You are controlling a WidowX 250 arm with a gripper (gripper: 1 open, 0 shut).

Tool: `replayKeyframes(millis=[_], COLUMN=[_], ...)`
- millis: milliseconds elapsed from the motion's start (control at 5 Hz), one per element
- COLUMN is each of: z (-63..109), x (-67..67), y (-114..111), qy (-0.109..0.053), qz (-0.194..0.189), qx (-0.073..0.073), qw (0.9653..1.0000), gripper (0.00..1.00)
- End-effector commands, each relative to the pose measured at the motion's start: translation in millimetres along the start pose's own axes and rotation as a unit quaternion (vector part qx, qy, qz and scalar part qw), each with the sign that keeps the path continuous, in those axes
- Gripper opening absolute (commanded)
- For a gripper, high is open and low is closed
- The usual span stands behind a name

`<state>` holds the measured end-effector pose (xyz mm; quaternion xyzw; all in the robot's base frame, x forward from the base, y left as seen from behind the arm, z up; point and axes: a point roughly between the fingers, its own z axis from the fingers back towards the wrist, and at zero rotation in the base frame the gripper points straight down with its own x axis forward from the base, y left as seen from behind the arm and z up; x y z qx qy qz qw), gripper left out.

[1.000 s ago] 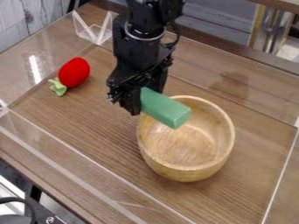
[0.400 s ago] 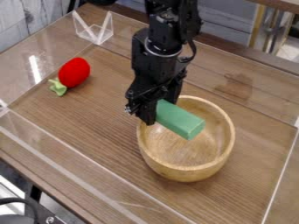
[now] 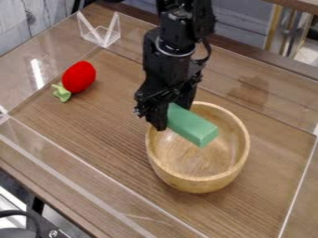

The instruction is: Remove the green stick from the brown bowl and put it on the table

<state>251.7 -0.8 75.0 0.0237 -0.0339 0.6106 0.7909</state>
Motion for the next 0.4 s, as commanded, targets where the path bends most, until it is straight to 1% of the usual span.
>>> replayKeyframes(millis=[0, 200], z=[25.0, 33.1], x=[10.0, 14.8], y=[-6.3, -1.6], qy=[-0.003, 0.001], qz=[0.007, 0.014], qx=[-0.035, -0.036], qw=[0.9993, 0.9993], gripper=[0.0, 0.0])
